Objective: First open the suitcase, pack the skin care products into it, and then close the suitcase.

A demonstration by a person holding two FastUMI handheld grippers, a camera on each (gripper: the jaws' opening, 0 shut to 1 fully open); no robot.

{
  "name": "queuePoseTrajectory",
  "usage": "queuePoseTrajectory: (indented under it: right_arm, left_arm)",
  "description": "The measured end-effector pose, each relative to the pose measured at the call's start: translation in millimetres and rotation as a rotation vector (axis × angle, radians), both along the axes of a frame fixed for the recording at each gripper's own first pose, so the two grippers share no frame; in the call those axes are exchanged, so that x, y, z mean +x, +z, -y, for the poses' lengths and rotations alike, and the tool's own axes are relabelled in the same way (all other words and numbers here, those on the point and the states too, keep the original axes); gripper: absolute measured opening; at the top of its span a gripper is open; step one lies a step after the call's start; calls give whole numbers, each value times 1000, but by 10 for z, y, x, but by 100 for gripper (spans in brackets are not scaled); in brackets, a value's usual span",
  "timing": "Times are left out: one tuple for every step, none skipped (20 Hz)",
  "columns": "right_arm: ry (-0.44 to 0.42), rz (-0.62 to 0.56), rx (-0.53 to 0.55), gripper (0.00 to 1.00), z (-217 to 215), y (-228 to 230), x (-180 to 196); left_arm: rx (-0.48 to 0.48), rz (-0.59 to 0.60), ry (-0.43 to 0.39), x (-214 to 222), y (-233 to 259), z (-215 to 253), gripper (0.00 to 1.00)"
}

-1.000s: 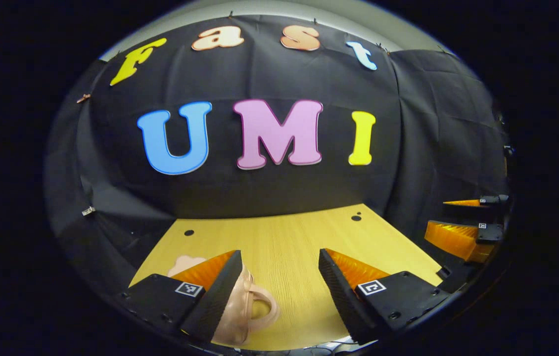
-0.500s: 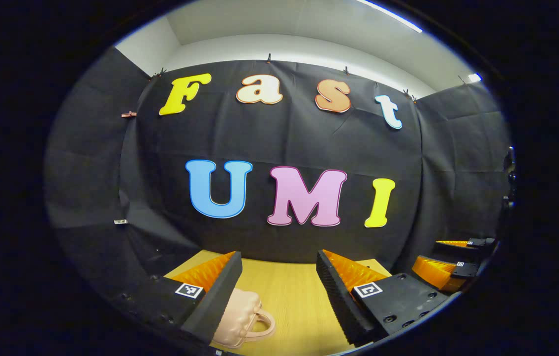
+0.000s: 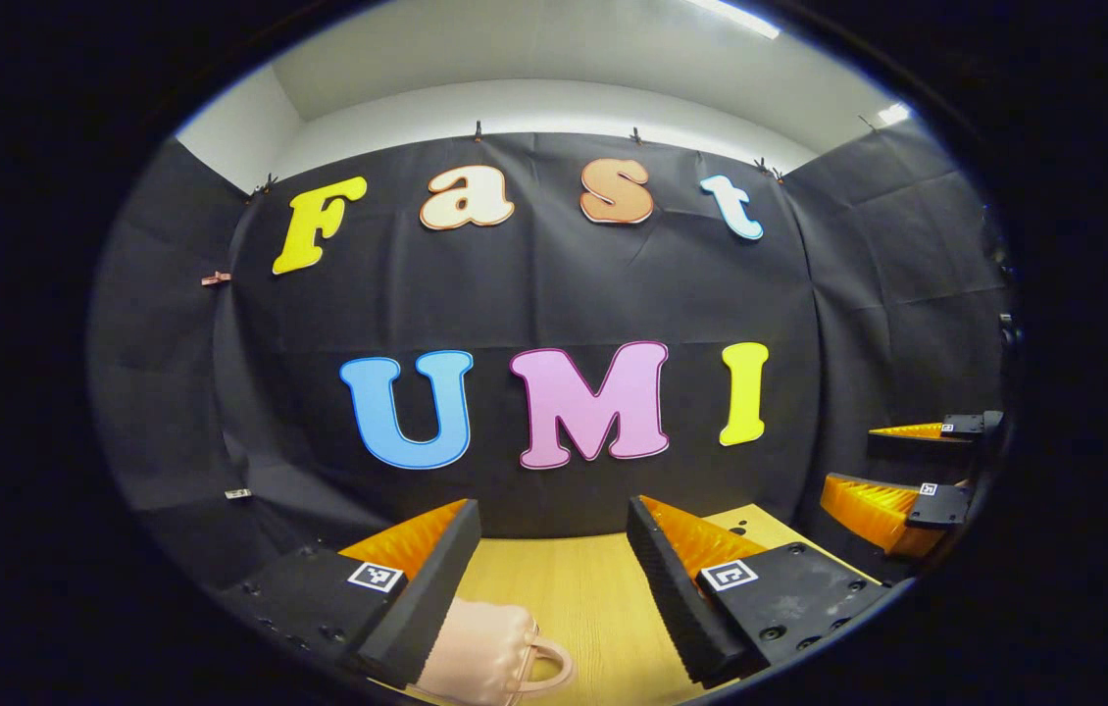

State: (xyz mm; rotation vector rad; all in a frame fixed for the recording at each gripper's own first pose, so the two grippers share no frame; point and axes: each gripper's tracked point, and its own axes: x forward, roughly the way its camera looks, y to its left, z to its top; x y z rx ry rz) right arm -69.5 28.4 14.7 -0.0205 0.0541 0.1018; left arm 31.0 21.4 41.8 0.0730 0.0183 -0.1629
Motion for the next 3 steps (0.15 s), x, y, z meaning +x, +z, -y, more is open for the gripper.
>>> queuePoseTrajectory:
  right_arm:
    - [10, 3, 5, 98, -54, 9, 1]
    - [22, 7, 5, 98, -103, 10, 1]
    - [31, 11, 3, 98, -135, 5, 4]
  left_arm:
    - [-2, 5, 3, -15, 9, -12, 93]
    - [-3, 8, 3, -16, 11, -8, 95]
    - [2, 7, 4, -22, 16, -12, 95]
